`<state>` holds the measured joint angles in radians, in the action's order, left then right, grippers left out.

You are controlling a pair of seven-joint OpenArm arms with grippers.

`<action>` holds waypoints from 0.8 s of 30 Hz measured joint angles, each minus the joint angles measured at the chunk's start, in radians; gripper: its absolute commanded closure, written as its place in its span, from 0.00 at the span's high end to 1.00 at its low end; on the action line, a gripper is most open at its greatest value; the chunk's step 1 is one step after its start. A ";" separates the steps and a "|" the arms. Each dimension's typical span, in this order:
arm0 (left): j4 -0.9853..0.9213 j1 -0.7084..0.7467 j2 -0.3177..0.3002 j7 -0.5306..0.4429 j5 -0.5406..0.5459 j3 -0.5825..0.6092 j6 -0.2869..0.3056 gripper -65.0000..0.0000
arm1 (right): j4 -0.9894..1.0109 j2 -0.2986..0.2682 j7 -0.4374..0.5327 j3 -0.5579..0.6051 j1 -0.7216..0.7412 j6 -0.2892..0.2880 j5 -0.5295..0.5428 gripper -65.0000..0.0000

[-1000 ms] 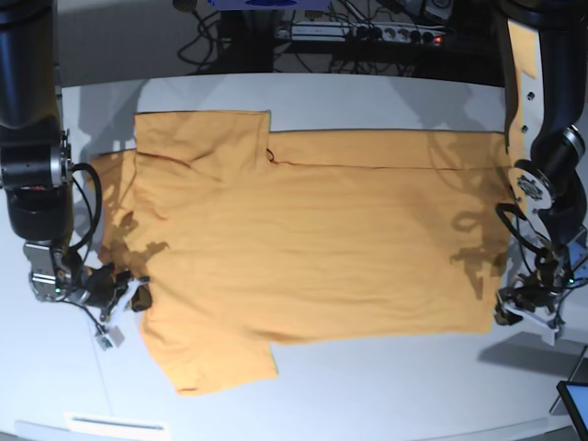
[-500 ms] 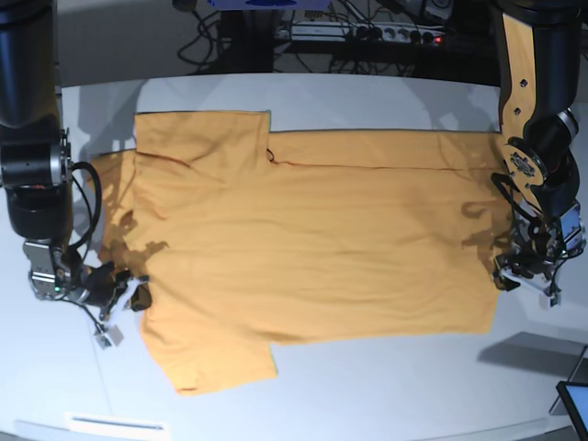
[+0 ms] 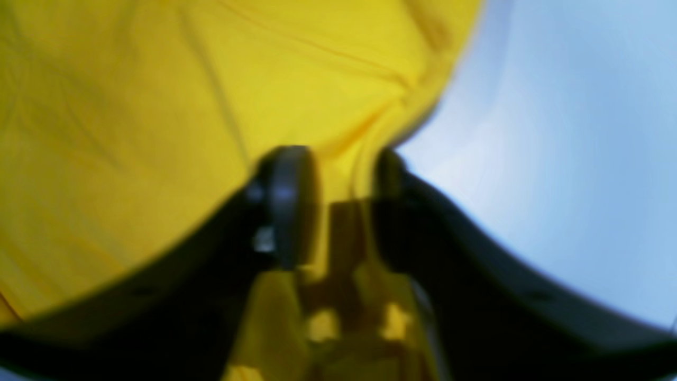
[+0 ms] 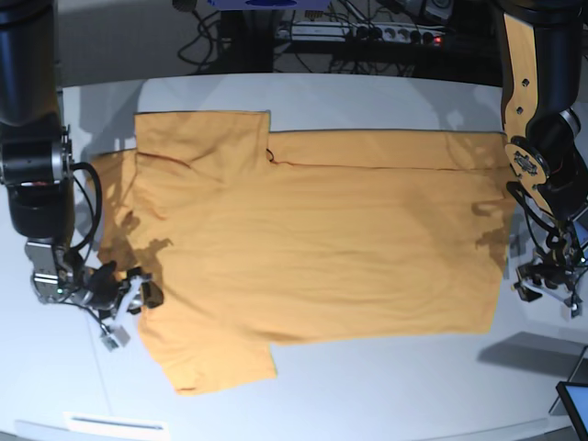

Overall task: Fold the T-shirt properly
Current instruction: 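Lower both grippers onto the shirt's side edges and grasp them, then drag the grasped side edges with both grippers to straighten the shirt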

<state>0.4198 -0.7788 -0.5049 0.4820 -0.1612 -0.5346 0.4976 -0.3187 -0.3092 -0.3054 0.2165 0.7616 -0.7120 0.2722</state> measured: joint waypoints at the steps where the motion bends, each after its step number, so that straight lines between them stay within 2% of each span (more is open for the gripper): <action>1: 0.004 -0.003 -0.001 -0.003 0.002 0.000 0.000 0.58 | -0.025 -0.001 -0.002 0.000 -0.009 0.003 -0.006 0.47; 2: 0.004 -0.008 0.000 -0.004 0.001 0.001 0.000 0.58 | -0.046 -0.007 -0.003 0.001 -0.018 0.003 -0.008 0.47; 3: 0.004 -0.010 0.000 -0.004 0.002 0.001 0.000 0.58 | -0.063 -0.017 -0.003 0.005 -0.023 0.035 -0.011 0.47; 6: 0.004 -0.004 0.000 0.016 0.003 0.001 0.008 0.58 | -0.089 -0.043 0.005 0.005 -0.031 0.223 -0.039 0.47; 9: 0.006 -0.001 -0.002 0.068 0.000 0.001 0.079 0.58 | -0.110 -0.091 0.028 0.005 -0.036 0.304 -0.116 0.46; 10: 0.006 -0.001 -0.002 0.074 0.000 0.001 0.085 0.58 | -0.119 -0.097 0.027 0.005 -0.036 0.322 -0.159 0.46; 13: 0.010 -0.002 0.003 0.072 -0.001 0.001 0.140 0.55 | -0.163 -0.093 0.024 0.001 -0.048 0.306 -0.221 0.45; 15: 0.024 0.021 0.006 0.059 0.006 0.006 0.160 0.41 | -0.218 -0.077 0.001 0.001 -0.089 0.299 -0.243 0.36; 17: 0.108 0.086 0.030 0.066 0.002 0.005 0.165 0.25 | -0.308 -0.072 0.011 0.002 -0.156 0.296 -0.241 0.21; 19: 0.278 0.196 0.080 0.074 -0.016 0.005 0.163 0.15 | -0.394 -0.076 -0.005 0.002 -0.211 0.295 -0.246 0.04; 20: 0.378 0.250 0.105 0.079 -0.011 0.004 0.163 0.11 | -0.442 -0.077 -0.026 0.002 -0.233 0.301 -0.258 0.00; 22: 0.590 0.351 0.163 0.032 -0.011 0.005 0.163 0.08 | -0.549 -0.079 -0.063 0.000 -0.282 0.299 -0.255 0.02; 24: 0.761 0.439 0.204 -0.067 0.001 0.006 0.166 0.04 | -0.665 -0.077 -0.081 0.000 -0.331 0.295 -0.251 0.01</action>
<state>1.1809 -0.3397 -0.3012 0.4152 -0.1604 -0.5282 0.6632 -0.9836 -0.3866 -0.3862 0.2165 0.4309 -0.4171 0.0208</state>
